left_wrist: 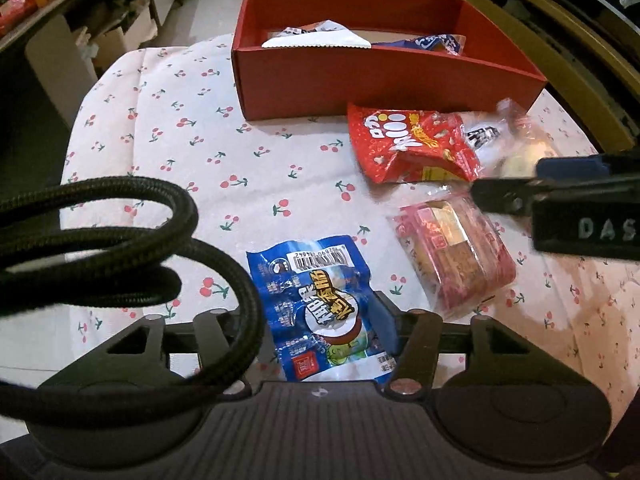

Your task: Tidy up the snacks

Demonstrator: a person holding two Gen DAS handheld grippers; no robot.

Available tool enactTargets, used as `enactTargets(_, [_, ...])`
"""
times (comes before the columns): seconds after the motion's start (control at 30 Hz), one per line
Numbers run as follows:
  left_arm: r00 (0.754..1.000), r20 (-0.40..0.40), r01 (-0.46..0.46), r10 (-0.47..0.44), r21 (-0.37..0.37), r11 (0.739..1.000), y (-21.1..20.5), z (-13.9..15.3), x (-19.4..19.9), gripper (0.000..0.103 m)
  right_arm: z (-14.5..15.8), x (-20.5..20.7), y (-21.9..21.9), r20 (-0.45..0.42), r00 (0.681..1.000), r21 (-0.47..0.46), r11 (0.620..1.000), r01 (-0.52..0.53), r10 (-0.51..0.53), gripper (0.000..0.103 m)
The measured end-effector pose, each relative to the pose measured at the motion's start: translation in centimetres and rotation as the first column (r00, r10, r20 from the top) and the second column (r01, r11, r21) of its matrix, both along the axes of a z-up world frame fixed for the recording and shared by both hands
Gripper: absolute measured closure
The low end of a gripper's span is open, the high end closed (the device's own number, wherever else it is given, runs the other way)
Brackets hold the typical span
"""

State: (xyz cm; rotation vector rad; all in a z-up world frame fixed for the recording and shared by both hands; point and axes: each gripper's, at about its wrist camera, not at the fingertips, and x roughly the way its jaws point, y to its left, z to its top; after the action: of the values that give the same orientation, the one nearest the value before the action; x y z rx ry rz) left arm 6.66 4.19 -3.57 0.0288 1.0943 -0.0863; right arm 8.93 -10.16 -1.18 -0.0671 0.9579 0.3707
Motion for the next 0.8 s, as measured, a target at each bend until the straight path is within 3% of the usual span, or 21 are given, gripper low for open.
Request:
enactTargets(0.1, [1.0,0.009,-0.012,0.012,0.0,1.0,0.2,0.2,0.0,0.023,-0.4,-0.1,1.2,-0.016,0.999,0.007,0.999,-0.034,0.034,0.016])
enactTargets(0.37, [1.0,0.003,-0.006,0.006,0.028,1.0,0.1,-0.2,0.0,0.016,-2.3,-0.1,4.1,0.0,0.996,-0.118,0.989,-0.088,0.089,0.008])
enactTargets(0.43, [1.0,0.003,0.0,0.0,0.035,0.999,0.1,-0.2,-0.1,0.016,-2.1,-0.4,4.2,0.011,0.995,-0.14,0.985,-0.099,0.102,0.015])
enactTargets(0.5, [1.0,0.007,0.007,-0.007,0.041,0.999,0.0,-0.1,-0.2,0.016,-1.9,-0.8,4.1,0.009,0.992,-0.129,0.984,-0.121,0.123,0.047])
enactTargets(0.53, [1.0,0.01,0.011,-0.012,0.045,0.999,0.0,-0.1,-0.2,0.016,-1.9,-0.8,3.9,-0.012,0.992,-0.104,0.987,-0.125,0.124,0.052])
enactTargets(0.8, [0.999,0.015,0.03,-0.031,0.053,0.998,-0.3,0.1,-0.4,0.016,-1.5,-1.7,2.9,-0.032,0.992,-0.096,0.987,-0.128,0.125,0.059])
